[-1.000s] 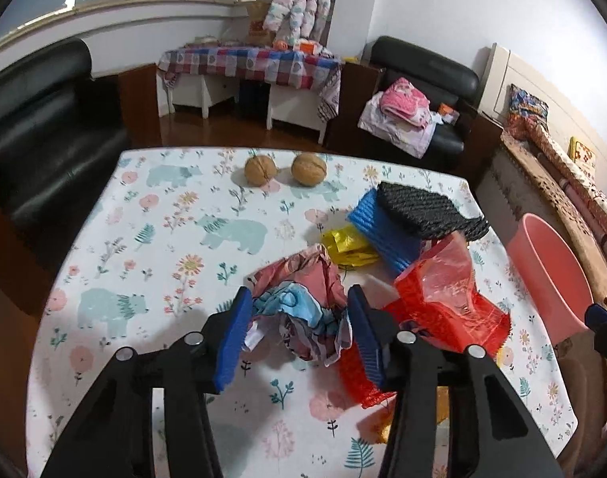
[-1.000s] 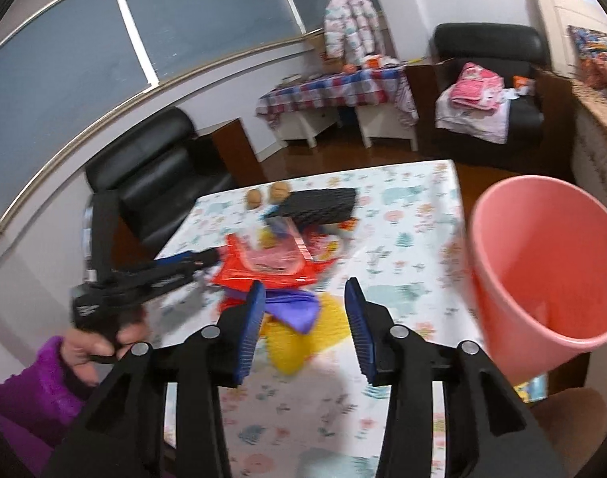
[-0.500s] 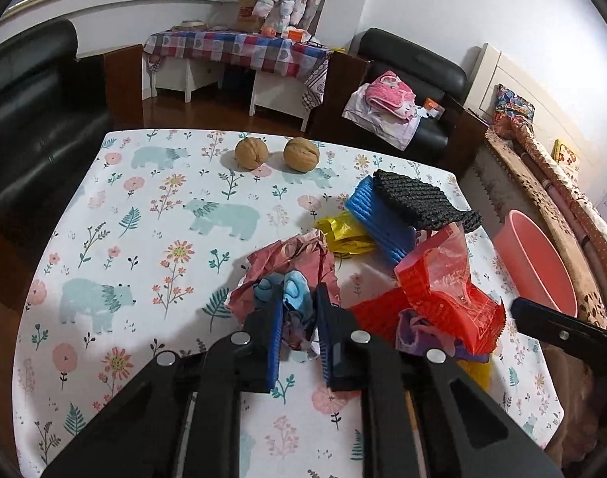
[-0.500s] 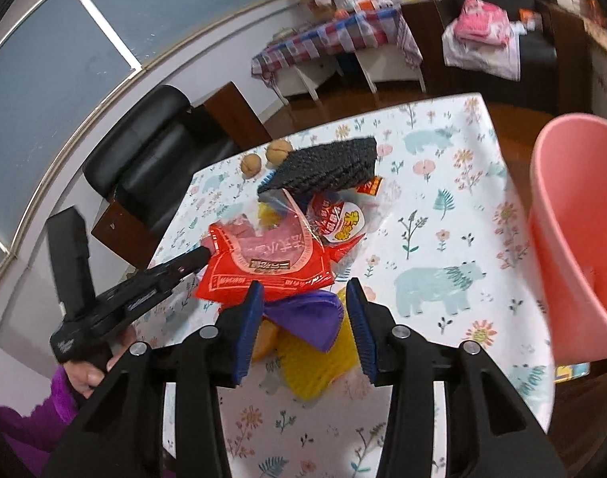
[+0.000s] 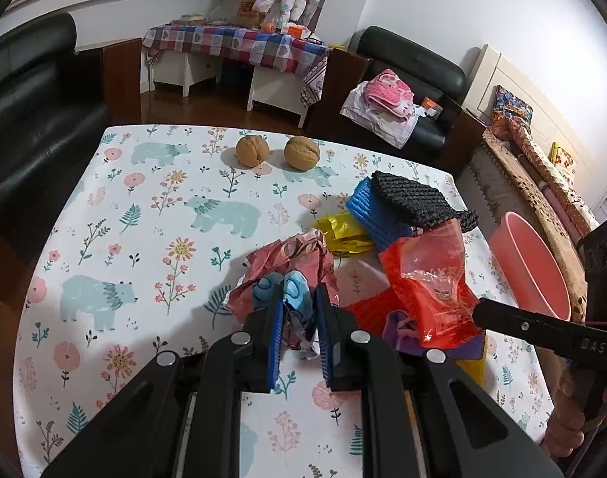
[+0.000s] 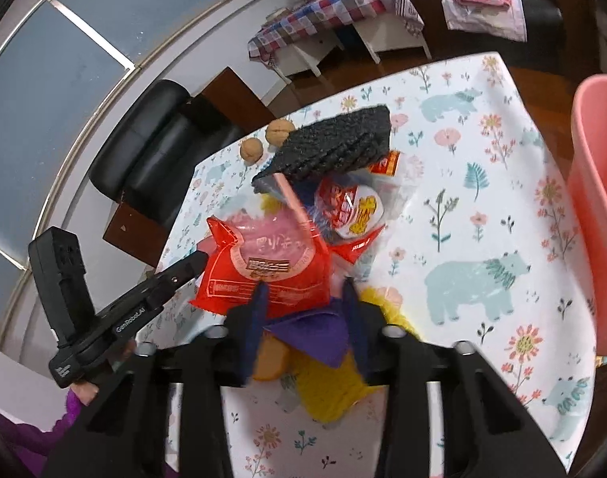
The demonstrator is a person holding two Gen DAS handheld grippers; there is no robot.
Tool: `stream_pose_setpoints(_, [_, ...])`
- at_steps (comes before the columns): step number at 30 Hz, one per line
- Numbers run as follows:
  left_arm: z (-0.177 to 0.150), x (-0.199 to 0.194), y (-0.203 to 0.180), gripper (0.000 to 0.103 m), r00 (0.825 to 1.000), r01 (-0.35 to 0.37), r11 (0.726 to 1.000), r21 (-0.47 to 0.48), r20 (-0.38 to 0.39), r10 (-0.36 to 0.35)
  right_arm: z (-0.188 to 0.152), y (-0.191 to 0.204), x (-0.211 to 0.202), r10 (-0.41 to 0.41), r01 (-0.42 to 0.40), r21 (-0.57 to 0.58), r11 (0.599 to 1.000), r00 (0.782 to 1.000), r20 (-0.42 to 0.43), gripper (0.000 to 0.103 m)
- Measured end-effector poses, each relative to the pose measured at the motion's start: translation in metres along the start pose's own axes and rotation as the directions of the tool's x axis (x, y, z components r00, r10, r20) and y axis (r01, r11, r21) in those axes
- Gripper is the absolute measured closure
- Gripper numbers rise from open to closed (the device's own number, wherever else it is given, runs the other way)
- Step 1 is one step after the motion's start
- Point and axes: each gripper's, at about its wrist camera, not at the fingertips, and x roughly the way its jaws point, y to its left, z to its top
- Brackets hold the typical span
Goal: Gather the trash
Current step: 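Grasp the pink-blue cloth with the left gripper while the right gripper grasps the red bag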
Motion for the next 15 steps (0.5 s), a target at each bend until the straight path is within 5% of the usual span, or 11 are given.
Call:
stream_pose_setpoints(5, [0.005,-0.006,0.000,0.089,1.000,-0.001,1.000,0.000,0.010,0.001,0.000,0.008,0.000,-0.021,0.021,-0.056,0.998,1.000,-0.004,0.090])
stream_pose_setpoints(15, [0.018,-0.033,-0.010,0.089,0.998,-0.001,1.000,0.011,0.058,0.000,0.001,0.017,-0.034,-0.043,0.055,-0.134,0.989,0.995,0.093,0.093])
